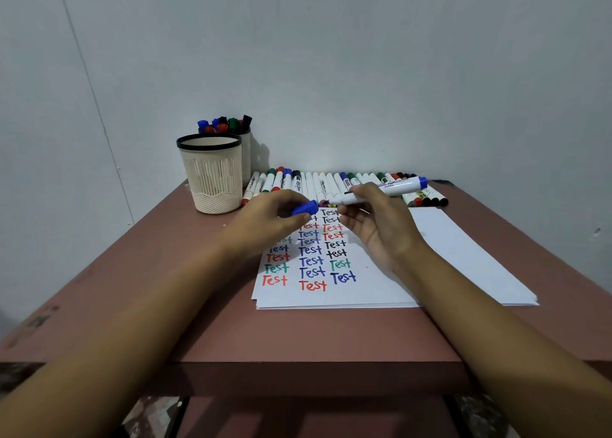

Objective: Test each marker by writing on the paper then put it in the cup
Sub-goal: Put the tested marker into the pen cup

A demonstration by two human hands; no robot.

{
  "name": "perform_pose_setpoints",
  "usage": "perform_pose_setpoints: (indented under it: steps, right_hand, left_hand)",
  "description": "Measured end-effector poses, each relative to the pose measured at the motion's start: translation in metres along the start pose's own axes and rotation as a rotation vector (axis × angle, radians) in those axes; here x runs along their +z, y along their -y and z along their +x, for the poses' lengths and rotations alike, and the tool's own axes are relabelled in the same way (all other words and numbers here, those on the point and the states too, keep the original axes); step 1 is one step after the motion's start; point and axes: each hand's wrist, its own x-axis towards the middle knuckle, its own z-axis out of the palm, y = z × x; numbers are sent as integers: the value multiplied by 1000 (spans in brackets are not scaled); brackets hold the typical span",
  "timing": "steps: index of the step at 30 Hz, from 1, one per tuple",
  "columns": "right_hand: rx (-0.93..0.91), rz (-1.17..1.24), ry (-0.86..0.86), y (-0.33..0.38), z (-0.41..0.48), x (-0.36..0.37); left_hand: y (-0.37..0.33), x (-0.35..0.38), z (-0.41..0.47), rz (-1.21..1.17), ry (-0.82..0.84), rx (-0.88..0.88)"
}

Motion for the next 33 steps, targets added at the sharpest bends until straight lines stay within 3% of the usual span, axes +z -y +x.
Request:
perform_pose_setpoints:
  steps: [15, 21, 27, 33]
  right_hand:
    - [-8, -309, 84, -12, 5, -7]
    - [65, -269, 148, -14, 7, -7]
    - [116, -185, 100, -12, 10, -5]
    - [164, -152, 51, -14, 14, -3]
  left_hand:
    - [2, 7, -3, -51, 53, 82]
    - [3, 10, -4, 138, 43, 202]
    - [-3, 15, -4, 293, -93, 383]
    - [4, 19, 1, 410, -142, 455]
